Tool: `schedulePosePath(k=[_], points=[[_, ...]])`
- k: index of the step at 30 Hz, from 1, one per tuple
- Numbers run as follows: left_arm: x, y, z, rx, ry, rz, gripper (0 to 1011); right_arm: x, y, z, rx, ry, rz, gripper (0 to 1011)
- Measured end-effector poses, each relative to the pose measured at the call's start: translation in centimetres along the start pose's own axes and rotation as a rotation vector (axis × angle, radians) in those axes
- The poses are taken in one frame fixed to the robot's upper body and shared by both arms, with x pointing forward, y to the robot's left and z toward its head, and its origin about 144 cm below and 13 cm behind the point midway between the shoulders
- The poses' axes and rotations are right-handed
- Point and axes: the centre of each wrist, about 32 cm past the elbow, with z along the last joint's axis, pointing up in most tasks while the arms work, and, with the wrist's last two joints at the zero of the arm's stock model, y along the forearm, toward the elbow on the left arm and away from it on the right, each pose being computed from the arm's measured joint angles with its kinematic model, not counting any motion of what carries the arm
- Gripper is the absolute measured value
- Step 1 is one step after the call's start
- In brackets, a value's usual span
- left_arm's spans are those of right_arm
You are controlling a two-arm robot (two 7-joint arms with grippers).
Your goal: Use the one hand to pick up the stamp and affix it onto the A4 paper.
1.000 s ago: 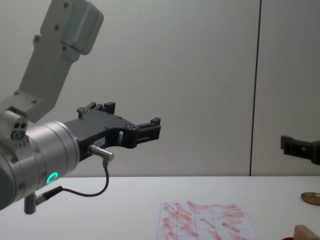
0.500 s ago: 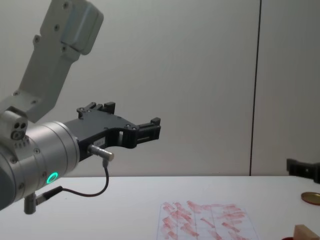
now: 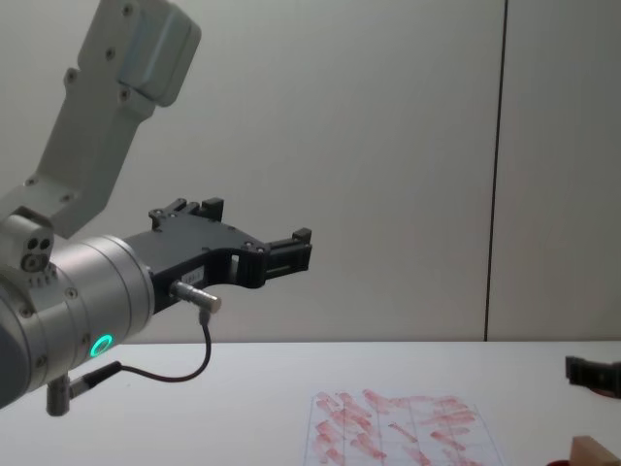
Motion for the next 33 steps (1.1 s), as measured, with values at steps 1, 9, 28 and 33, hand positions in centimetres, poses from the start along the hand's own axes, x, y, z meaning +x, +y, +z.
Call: schedulePosePath(k=[1,9,28,33], points=[[0.0,0.0,0.0,0.0,0.0,0.0,993,0.1,0.1,-0.1,-0.004,0.001,-0.002,1001],[0.0,0.0,0.0,0.0,0.0,0.0,993,0.9,1.0,-0.9,-0.062,0.014,-0.02,1001],[0.0,0.0,0.0,0.0,0.0,0.0,993,1.1,2.7,-2.0,-0.154,-0.012,-0.013,1001],[0.0,0.0,0.0,0.0,0.0,0.0,993,0.8,3.1,-2.2,-0.173,-0.022,-0.002,909]])
